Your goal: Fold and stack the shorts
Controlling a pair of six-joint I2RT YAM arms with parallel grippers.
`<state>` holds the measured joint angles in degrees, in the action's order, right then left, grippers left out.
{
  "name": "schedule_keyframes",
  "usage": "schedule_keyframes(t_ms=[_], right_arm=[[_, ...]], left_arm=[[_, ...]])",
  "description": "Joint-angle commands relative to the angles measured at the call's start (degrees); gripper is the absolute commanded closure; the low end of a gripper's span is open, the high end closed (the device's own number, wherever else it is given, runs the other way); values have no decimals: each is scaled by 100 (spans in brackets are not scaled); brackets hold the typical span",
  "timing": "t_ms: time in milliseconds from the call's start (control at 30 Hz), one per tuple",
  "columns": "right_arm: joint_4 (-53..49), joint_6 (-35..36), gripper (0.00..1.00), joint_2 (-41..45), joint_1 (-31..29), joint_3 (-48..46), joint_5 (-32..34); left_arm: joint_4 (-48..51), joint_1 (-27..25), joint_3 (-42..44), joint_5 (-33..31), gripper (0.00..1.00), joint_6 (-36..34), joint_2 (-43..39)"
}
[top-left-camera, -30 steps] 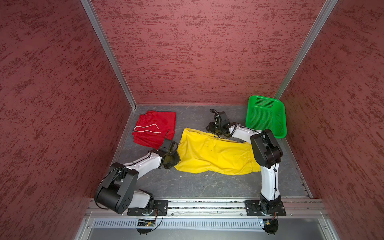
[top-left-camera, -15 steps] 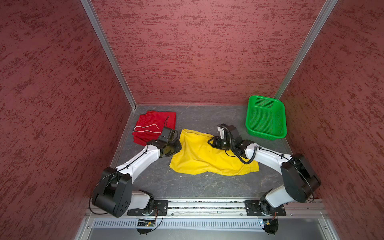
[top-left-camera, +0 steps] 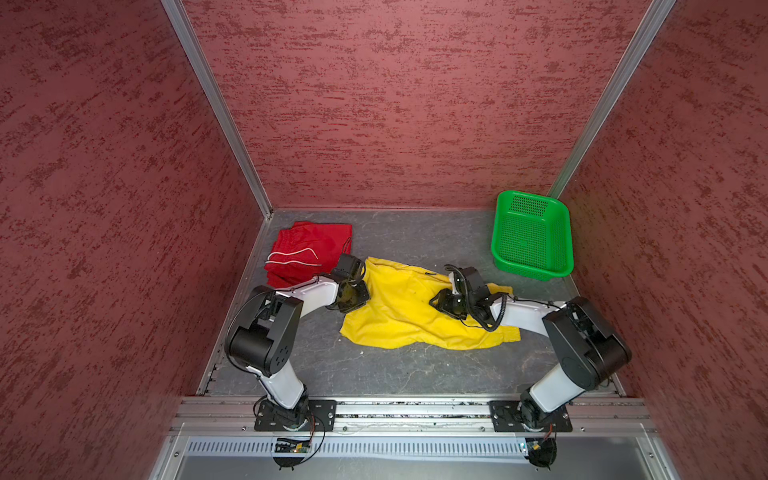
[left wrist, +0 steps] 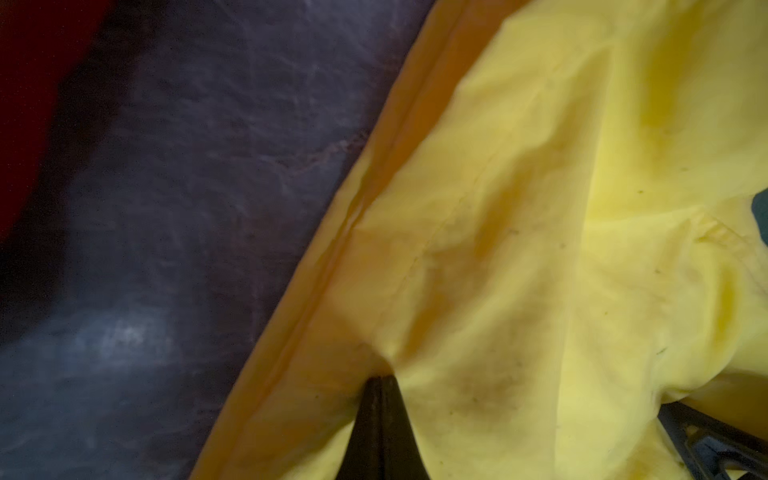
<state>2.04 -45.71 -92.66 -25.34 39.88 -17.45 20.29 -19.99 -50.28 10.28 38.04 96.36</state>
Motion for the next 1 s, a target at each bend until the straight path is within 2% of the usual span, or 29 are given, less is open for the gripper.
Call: schedule_keyframes(t_ms=[0,167,300,333,433,567,733,833,967], right_arm=[[-320,-250,54,99,458,-400,866],[-161,-253,53,489,724,-738,915],[-134,-119,53,782,711,-717,591],[-85,-82,52,904,706,-718,476],[-287,64,50,1609,689,-565,276],[-644,323,51,2182,638,-315,-185],[-645,228,54,2114,-132,-139,-192],[-138,-41,55,1660,-684,-95,-164],[302,-228,58,972,-1125,36,-200]], left_arm=[[191,147,421,-366,100,-120,23],[218,349,778,-492,100,-134,-358],[351,394,684,-405,100,-240,-613],[394,394,611,-306,97,-236,-711],[543,236,383,-183,89,-160,-1078],[384,-138,39,-157,87,-160,-1357],[77,-247,-619,-98,95,-354,-669],[-109,-292,-1077,-5,98,-437,-22],[-138,-348,-1711,135,100,-395,807]])
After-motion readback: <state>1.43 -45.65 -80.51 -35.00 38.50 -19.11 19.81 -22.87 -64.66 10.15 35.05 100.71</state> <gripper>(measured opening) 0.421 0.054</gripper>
